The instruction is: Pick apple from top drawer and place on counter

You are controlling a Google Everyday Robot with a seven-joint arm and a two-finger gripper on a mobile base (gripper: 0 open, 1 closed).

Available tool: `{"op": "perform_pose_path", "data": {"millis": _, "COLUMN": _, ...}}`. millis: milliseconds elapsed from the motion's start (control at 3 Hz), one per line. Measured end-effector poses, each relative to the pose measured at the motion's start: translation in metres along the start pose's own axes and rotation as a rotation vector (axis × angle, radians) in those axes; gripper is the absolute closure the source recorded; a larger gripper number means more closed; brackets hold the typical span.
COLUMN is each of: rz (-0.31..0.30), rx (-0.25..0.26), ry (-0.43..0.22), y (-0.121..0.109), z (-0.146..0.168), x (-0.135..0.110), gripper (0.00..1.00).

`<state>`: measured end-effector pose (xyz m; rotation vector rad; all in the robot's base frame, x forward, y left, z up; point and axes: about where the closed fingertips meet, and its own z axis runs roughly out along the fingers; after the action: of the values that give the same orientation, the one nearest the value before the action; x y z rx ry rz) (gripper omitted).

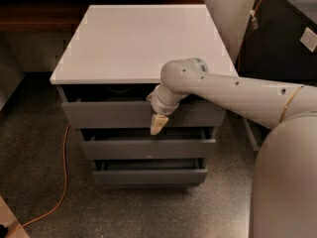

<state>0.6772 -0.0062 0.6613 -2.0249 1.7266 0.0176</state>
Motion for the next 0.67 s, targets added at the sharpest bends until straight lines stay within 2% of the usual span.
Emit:
{"op": "perform_pose_path", "data": {"millis": 333, "rz": 0.018, "rx": -0.015, "ry": -0.009, "y": 0.009, "z": -0.002, "x": -0.008, "gripper": 0.44}}
{"op": "perform_pose_path", "data": {"millis": 667, "rz": 0.051, "rx": -0.022, "ry": -0.049, "y": 0.031, "z": -0.022, "x": -0.02, "gripper": 0.77}}
